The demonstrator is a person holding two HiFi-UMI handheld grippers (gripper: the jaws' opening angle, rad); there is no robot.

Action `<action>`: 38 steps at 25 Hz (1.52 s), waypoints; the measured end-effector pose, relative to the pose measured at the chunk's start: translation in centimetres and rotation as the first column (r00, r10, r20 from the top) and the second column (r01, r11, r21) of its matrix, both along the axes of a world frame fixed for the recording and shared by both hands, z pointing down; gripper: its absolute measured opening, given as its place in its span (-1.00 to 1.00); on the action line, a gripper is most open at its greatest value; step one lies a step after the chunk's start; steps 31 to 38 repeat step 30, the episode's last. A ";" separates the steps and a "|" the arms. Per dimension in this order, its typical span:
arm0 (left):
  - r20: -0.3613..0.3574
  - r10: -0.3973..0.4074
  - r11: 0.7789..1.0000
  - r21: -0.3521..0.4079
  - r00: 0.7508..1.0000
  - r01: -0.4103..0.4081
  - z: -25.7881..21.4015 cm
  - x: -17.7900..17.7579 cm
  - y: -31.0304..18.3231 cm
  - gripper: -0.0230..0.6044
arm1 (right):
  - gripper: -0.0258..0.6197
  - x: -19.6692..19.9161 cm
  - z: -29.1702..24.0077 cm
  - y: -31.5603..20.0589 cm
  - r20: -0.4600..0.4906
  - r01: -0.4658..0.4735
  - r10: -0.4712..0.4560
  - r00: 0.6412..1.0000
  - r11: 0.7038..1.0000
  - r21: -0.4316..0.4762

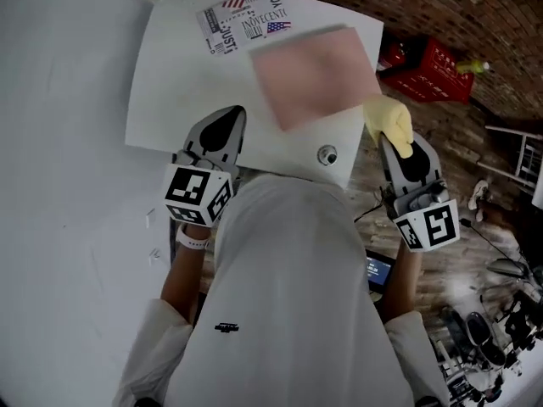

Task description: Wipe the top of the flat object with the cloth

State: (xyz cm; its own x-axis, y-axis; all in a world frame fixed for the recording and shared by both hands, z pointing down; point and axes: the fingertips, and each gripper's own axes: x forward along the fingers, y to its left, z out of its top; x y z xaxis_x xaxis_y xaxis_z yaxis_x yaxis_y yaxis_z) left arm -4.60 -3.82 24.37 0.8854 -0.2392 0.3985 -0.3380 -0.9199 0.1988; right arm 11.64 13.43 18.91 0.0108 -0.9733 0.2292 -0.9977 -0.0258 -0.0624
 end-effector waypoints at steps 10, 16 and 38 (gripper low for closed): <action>-0.138 0.073 0.996 0.061 0.988 -0.065 -4.3 3.2 1.1 -0.87 | -0.63 0.8 -2.5 5.5 -0.067 -0.248 0.253 0.965 0.966 0.073; -0.133 0.096 0.995 0.048 0.986 -0.091 -4.2 4.0 2.4 -0.87 | -0.63 -0.5 -1.4 5.5 -0.035 -0.267 0.269 0.963 0.962 0.055; -0.132 0.104 0.994 0.031 0.986 -0.100 -3.7 3.3 3.6 -0.87 | -0.64 -1.5 -1.7 4.5 -0.063 -0.233 0.237 0.969 0.971 0.057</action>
